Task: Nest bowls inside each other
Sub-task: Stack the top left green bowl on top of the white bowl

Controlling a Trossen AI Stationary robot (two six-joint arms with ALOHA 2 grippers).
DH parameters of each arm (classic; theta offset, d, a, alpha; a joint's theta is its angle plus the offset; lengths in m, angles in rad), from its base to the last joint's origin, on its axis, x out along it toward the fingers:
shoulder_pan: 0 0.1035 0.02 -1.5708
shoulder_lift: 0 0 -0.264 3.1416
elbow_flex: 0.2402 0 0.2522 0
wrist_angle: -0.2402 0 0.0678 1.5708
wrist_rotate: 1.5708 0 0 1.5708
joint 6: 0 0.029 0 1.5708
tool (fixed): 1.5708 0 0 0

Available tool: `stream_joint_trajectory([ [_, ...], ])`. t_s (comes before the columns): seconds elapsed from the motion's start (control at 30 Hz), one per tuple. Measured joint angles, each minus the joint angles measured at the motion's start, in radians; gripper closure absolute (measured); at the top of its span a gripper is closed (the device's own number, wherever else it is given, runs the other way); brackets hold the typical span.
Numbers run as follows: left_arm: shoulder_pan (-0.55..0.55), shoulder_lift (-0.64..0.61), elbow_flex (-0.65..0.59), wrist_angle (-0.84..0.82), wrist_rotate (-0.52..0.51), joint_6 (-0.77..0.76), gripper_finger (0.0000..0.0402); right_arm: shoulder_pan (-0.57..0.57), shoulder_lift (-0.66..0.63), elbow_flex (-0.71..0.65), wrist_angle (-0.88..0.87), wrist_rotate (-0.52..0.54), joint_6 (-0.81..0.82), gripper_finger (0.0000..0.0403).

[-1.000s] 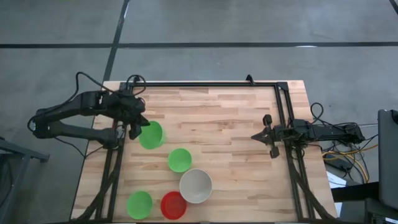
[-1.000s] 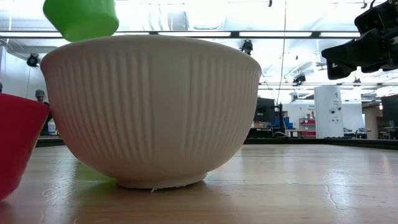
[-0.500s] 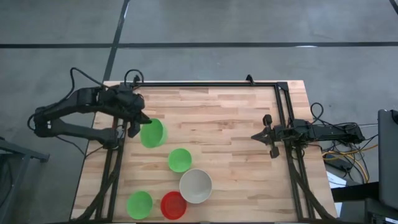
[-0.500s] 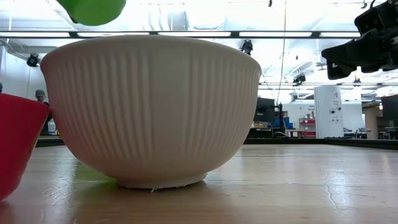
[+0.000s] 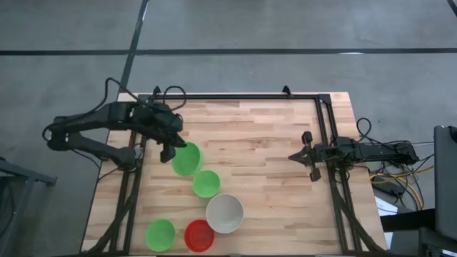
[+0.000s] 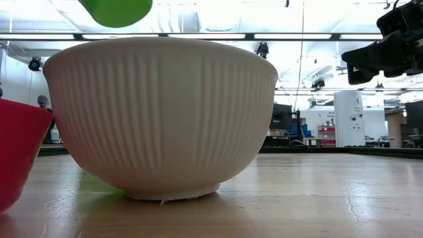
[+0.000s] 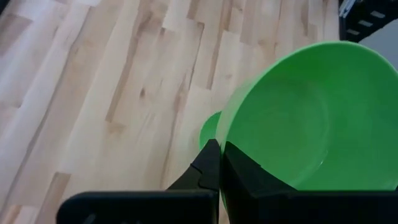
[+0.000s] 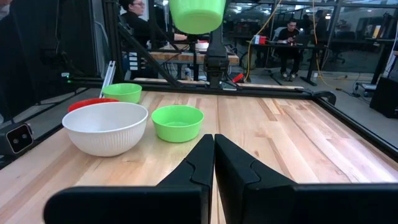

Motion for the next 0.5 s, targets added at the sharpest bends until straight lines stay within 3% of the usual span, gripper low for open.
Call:
stream_joint_trajectory([
  [0.5,-0.136,0.096,0.0,0.079,-0.069,-0.122,0.0399,0.0,0.0,0.0,0.0,0.0,0.0,0.0394],
])
